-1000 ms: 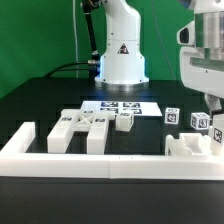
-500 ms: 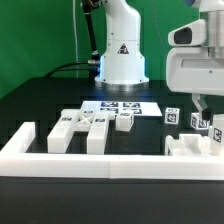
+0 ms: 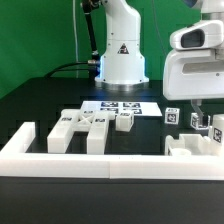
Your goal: Assemble chair
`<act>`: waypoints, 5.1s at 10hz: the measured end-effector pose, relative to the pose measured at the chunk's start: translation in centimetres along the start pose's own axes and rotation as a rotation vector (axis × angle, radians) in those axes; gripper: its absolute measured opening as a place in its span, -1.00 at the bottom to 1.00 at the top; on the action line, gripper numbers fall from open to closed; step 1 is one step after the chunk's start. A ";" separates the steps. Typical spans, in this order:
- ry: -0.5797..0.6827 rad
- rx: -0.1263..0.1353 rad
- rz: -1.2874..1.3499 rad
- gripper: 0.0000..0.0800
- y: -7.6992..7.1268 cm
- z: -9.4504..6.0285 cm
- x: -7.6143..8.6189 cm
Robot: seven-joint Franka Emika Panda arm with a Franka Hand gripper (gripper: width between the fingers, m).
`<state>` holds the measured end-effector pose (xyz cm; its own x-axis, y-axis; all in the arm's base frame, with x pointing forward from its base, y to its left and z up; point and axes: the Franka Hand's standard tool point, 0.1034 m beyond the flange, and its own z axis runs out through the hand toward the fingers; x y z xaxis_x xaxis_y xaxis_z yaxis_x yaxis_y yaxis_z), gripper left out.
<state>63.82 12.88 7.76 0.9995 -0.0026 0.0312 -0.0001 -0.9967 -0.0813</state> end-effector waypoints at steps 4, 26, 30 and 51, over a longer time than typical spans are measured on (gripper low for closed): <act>-0.001 -0.025 -0.244 0.56 0.5 -0.1 0.1; -0.011 -0.045 0.433 0.62 4.0 -2.7 -2.4; -0.014 -0.046 0.416 0.62 4.0 -2.6 -2.8; -0.415 -0.012 0.332 0.62 15.8 0.6 -15.4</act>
Offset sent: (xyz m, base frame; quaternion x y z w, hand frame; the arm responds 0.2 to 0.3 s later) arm 0.0000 0.0000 0.0000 0.0000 0.0000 -0.1296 0.9916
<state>48.47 -2.81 5.39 0.8738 -0.2882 -0.3916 -0.3165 -0.9486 -0.0081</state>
